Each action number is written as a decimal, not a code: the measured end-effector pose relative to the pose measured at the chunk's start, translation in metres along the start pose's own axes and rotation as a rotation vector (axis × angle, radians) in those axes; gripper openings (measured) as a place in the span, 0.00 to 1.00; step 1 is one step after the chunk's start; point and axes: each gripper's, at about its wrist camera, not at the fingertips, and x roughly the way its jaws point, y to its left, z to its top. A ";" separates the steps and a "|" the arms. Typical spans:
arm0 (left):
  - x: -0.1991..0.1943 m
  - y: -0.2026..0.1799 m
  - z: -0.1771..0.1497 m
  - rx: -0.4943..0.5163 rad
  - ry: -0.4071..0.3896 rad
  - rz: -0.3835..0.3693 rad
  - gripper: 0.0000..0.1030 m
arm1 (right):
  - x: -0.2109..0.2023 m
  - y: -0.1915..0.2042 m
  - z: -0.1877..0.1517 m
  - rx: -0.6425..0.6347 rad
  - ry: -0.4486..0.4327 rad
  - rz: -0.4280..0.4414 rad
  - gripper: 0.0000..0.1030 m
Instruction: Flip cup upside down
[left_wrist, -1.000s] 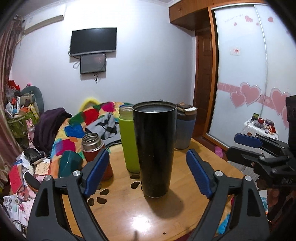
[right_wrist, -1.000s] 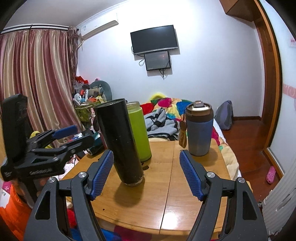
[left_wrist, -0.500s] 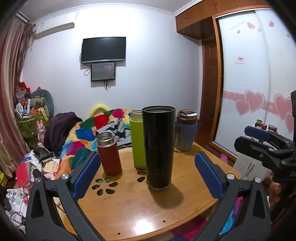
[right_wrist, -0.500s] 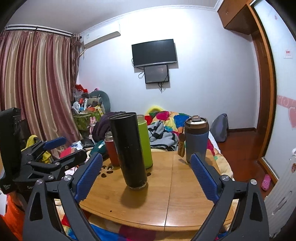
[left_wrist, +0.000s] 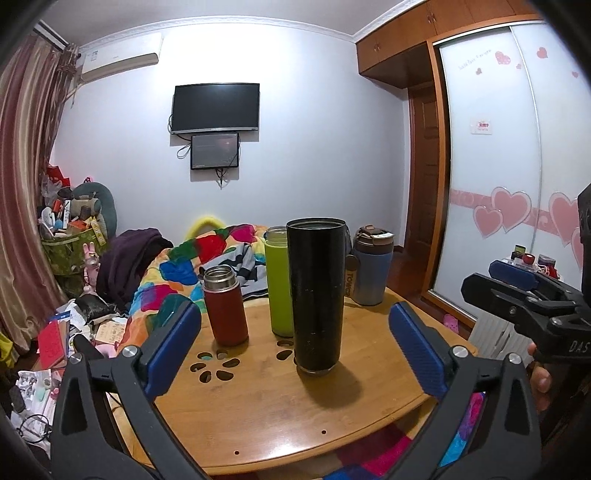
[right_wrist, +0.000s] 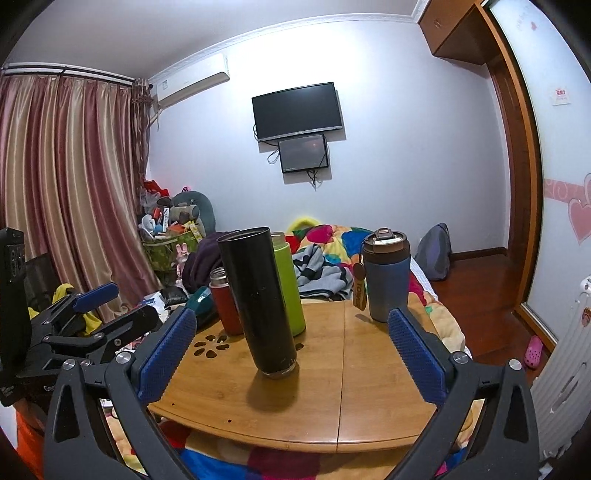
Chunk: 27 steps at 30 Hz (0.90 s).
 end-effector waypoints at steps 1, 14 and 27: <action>0.001 0.000 0.000 -0.001 0.001 -0.001 1.00 | 0.000 0.000 0.000 0.001 0.000 0.002 1.00; 0.001 0.002 -0.003 -0.003 -0.007 0.013 1.00 | 0.004 0.003 0.001 -0.012 0.004 0.013 1.00; 0.001 0.005 -0.003 -0.015 -0.007 0.016 1.00 | 0.005 0.006 0.002 -0.018 0.006 0.017 1.00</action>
